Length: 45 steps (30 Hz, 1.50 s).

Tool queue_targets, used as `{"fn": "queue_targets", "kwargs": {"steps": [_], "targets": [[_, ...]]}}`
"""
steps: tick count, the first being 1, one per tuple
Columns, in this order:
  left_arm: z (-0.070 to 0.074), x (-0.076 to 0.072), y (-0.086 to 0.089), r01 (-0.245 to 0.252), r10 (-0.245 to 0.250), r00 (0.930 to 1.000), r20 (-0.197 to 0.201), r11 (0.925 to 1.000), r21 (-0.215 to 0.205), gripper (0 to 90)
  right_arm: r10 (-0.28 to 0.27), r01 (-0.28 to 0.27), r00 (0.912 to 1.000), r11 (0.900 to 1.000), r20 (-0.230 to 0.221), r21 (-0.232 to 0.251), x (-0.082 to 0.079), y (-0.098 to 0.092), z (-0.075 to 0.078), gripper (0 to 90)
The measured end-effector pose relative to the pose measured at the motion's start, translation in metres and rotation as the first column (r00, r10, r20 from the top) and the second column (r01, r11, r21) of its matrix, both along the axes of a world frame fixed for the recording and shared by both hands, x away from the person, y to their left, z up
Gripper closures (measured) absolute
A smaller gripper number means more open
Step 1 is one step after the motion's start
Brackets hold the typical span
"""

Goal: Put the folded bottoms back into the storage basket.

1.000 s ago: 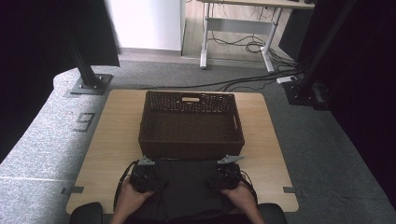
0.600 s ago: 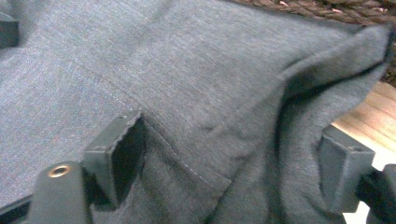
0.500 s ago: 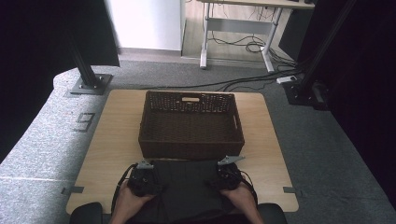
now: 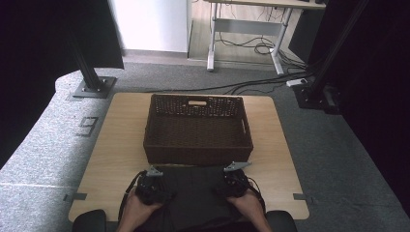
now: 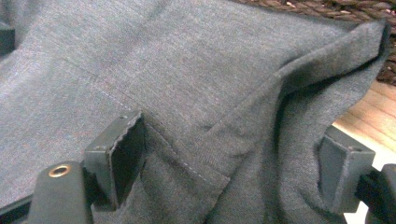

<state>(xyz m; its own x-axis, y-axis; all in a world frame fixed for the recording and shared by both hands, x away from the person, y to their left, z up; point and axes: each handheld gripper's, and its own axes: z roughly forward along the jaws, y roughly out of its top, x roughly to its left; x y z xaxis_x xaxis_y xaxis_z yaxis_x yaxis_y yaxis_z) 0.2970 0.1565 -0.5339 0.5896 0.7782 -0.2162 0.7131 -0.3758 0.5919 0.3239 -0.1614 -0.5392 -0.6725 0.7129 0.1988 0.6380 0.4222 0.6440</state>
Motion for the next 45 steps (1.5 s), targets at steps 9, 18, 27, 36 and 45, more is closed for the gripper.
{"fn": "queue_targets", "kwargs": {"steps": [9, 18, 27, 36, 45], "targets": [[0.001, 0.006, -0.001, 0.038, -0.041, 0.9984, -0.039, 0.9955, -0.087, 47.7, 0.001, 0.001, 0.9982, 0.999, -0.060, 0.036, -0.001, 0.003, 0.003, 49.6], [0.004, 0.009, 0.003, 0.053, -0.058, 0.9980, -0.026, 0.9853, -0.162, 64.8, -0.039, 0.043, 0.9976, 0.996, -0.058, 0.084, -0.007, 0.001, 0.006, 65.0], [0.025, 0.012, 0.000, 0.083, -0.079, 0.9964, 0.029, 0.9809, -0.176, 66.5, -0.055, 0.056, 0.9984, 0.991, -0.010, 0.125, -0.014, -0.007, 0.021, 65.8], [0.053, 0.013, 0.001, 0.111, -0.094, 0.9911, 0.094, 0.9746, -0.194, 66.7, -0.044, 0.032, 0.9968, 0.987, 0.067, 0.160, -0.020, -0.011, 0.050, 69.8], [0.069, 0.013, 0.002, 0.129, -0.102, 0.9865, 0.128, 0.9656, -0.225, 67.6, -0.043, 0.022, 0.9918, 0.986, 0.121, 0.165, -0.023, -0.012, 0.069, 70.7]]}}
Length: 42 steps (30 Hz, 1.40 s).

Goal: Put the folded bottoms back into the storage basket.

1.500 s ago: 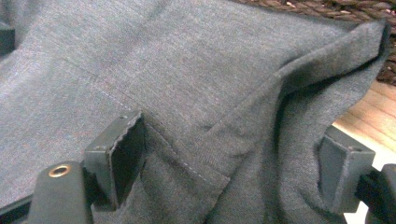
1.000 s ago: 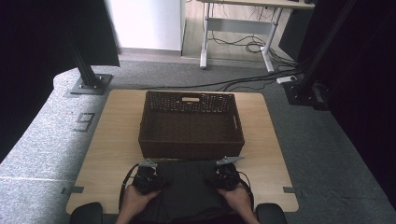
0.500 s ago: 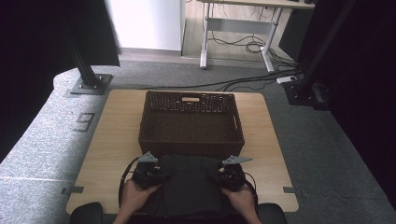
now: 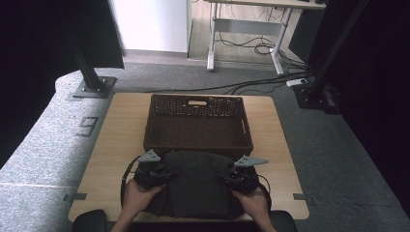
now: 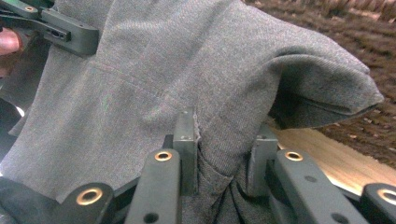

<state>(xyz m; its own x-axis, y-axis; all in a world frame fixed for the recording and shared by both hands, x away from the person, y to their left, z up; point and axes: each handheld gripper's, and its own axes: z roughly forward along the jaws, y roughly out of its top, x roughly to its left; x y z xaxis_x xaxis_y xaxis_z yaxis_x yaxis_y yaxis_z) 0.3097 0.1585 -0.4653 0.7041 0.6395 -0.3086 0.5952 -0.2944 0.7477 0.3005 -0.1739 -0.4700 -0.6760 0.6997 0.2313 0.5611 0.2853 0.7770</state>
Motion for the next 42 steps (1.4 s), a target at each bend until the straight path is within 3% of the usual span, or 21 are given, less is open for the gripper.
{"fn": "queue_targets", "kwargs": {"steps": [9, 21, 31, 42], "targets": [[0.016, 0.002, -0.001, 0.015, -0.014, 0.9996, 0.023, 0.9997, -0.018, 67.8, -0.001, 0.001, 0.9992, 1.000, 0.039, 0.001, -0.003, -0.002, 0.017, 70.9], [0.047, 0.008, -0.003, 0.028, -0.025, 0.9972, 0.070, 0.9990, -0.034, 67.9, -0.004, 0.003, 0.9959, 1.000, 0.090, 0.020, 0.001, -0.008, 0.048, 71.1], [0.075, 0.021, -0.002, 0.034, -0.028, 0.9949, 0.097, 0.9978, -0.057, 68.0, 0.002, -0.006, 0.9908, 1.000, 0.135, 0.025, 0.012, -0.011, 0.081, 71.1], [0.102, 0.040, 0.003, 0.035, -0.026, 0.9947, 0.100, 0.9951, -0.092, 68.0, 0.005, -0.011, 0.9871, 0.999, 0.160, 0.033, 0.028, -0.010, 0.106, 71.1]]}}
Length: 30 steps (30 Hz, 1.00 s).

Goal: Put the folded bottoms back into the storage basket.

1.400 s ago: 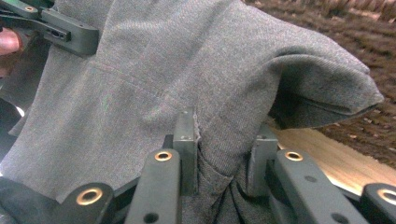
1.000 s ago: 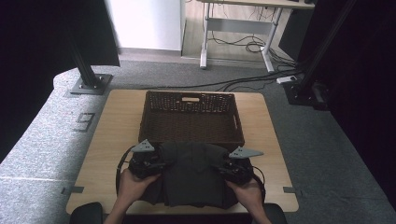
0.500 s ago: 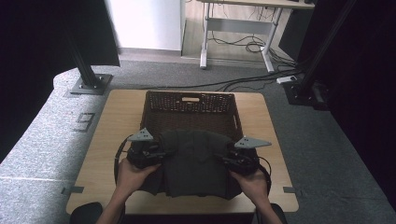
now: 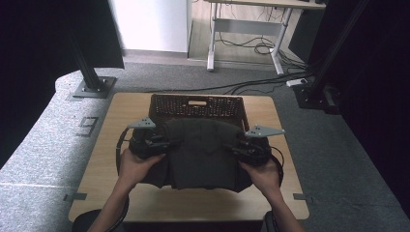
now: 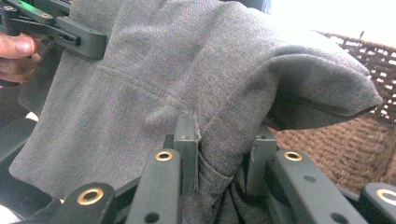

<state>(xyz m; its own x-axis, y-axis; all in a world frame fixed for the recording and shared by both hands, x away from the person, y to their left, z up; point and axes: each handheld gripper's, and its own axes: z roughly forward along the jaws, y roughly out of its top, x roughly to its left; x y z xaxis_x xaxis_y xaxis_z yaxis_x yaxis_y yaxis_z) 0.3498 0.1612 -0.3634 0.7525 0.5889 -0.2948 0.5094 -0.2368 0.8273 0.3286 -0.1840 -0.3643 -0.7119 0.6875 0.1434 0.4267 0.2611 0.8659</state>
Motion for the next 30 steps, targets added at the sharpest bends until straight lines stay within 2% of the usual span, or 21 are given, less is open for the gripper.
{"fn": "queue_targets", "kwargs": {"steps": [8, 17, 23, 30], "targets": [[0.021, 0.017, 0.003, -0.001, 0.001, 0.9999, 0.011, 0.9997, -0.024, 68.1, -0.007, 0.007, 0.9995, 1.000, 0.032, 0.007, 0.019, 0.002, 0.025, 71.1], [0.040, 0.040, 0.004, -0.007, 0.008, 0.9995, 0.031, 0.9995, -0.030, 68.1, -0.017, 0.017, 0.9983, 1.000, 0.056, 0.007, 0.038, 0.005, 0.041, 71.1], [0.044, 0.058, 0.005, -0.010, 0.011, 0.9993, 0.035, 0.9994, -0.033, 68.1, -0.027, 0.027, 0.9972, 1.000, 0.070, 0.000, 0.055, 0.007, 0.047, 71.1], [0.040, 0.080, 0.005, -0.013, 0.014, 0.9996, 0.023, 0.9994, -0.032, 68.2, -0.040, 0.041, 0.9966, 0.999, 0.072, -0.019, 0.078, 0.010, 0.044, 71.1]]}}
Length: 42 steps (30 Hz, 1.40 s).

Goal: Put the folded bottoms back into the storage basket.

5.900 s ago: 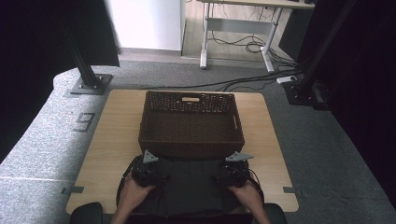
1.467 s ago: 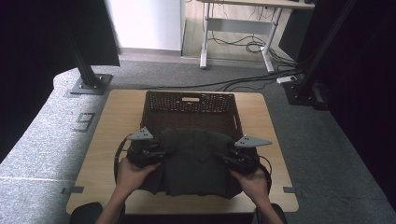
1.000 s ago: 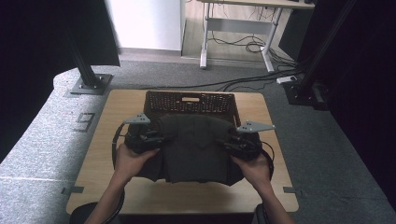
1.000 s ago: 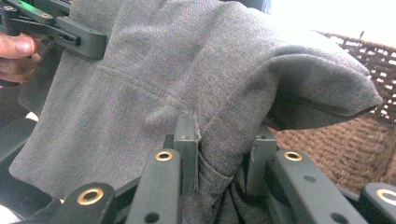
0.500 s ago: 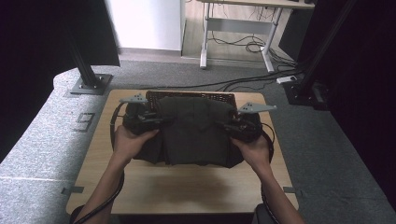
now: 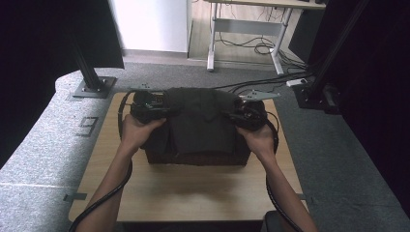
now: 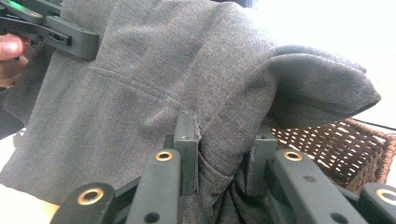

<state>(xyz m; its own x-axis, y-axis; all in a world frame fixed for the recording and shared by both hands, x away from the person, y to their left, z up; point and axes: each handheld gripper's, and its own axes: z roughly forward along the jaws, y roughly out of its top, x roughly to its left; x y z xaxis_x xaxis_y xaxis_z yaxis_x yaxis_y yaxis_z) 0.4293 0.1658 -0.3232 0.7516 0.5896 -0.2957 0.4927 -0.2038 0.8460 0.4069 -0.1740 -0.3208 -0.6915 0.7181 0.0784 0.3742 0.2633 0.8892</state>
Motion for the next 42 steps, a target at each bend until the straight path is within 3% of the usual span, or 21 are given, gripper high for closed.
{"fn": "queue_targets", "kwargs": {"steps": [10, 21, 35, 42], "targets": [[-0.009, 0.030, 0.003, -0.006, 0.006, 0.9995, -0.031, 1.0000, -0.003, 68.2, -0.018, 0.017, 0.9998, 1.000, -0.002, -0.026, 0.023, 0.007, -0.007, 71.1], [-0.030, 0.060, 0.005, -0.021, 0.022, 0.9961, -0.086, 0.9997, 0.011, 68.2, -0.035, 0.033, 0.9984, 0.998, -0.045, -0.048, 0.055, 0.013, -0.025, 71.1], [-0.071, 0.089, 0.003, -0.043, 0.054, 0.9853, -0.162, 0.9966, 0.071, 68.2, -0.058, 0.048, 0.9890, 0.996, -0.136, -0.073, 0.087, 0.020, -0.071, 71.1], [-0.092, 0.099, 0.002, -0.060, 0.081, 0.9747, -0.208, 0.9927, 0.105, 68.1, -0.068, 0.053, 0.9812, 0.995, -0.181, -0.085, 0.098, 0.023, -0.093, 71.0]]}}
